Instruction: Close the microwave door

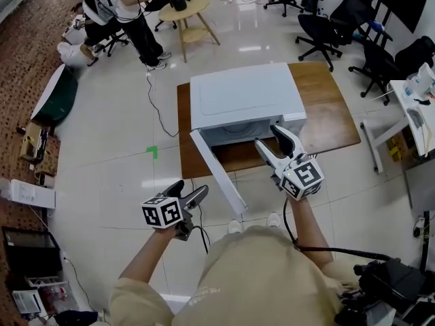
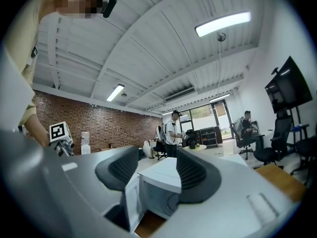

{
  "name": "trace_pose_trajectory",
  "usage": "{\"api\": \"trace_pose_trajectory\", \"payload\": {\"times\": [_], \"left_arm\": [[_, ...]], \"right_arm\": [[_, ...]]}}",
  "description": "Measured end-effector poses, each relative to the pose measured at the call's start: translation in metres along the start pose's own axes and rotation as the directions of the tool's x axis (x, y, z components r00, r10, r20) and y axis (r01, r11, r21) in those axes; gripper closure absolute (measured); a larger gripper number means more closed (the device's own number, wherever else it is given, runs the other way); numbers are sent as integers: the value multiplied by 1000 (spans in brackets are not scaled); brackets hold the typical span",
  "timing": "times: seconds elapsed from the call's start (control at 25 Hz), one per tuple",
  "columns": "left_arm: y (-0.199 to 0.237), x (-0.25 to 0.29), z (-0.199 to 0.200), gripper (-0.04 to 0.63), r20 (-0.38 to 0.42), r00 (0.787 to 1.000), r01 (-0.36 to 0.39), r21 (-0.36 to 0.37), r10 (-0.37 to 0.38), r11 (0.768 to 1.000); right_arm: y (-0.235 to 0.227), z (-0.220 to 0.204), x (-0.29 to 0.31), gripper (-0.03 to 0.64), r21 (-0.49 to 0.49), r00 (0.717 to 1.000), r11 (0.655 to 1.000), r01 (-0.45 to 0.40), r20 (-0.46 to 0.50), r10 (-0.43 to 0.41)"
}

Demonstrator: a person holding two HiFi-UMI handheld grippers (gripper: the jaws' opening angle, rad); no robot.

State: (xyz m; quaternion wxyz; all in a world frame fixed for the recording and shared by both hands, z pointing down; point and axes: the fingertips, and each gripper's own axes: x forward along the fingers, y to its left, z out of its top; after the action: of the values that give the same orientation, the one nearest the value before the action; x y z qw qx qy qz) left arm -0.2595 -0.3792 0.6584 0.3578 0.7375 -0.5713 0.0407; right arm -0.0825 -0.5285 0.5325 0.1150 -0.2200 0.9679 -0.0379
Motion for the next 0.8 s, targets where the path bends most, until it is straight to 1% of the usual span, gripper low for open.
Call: {"api": "trace_pose_trajectory", "payload": {"times": [0.12, 0.24, 0.36, 0.52, 0.64, 0.68, 0.8], "left_arm": [[2, 25, -19, 146, 1, 1000, 1, -61, 0, 998], [5, 49, -37, 167, -23, 999, 19, -121, -22, 993], [-2, 64, -42, 203, -24, 998, 56, -145, -60, 988], [-12, 72, -44, 271, -13, 997, 73, -158, -76, 985], [-14, 80, -44, 354, 4, 999, 54, -184, -54, 981], [-14, 81, -44, 369, 11, 999, 42, -190, -40, 981], [-20, 84, -43, 373, 36, 999, 22, -195, -16, 981]], "right_arm": [[-4, 0, -8, 387, 9, 1000, 1000, 23, -1, -23], [-3, 7, -12, 387, 2, 999, 999, 32, 7, -32], [-7, 14, -18, 387, -3, 999, 999, 48, 14, -48], [-5, 27, -26, 387, 17, 997, 999, 52, 50, -52], [-8, 36, -30, 387, 7, 996, 998, 61, 62, -62], [-9, 38, -33, 387, 5, 996, 998, 66, 63, -66], [-11, 38, -41, 387, 12, 995, 996, 86, 57, -86]]}}
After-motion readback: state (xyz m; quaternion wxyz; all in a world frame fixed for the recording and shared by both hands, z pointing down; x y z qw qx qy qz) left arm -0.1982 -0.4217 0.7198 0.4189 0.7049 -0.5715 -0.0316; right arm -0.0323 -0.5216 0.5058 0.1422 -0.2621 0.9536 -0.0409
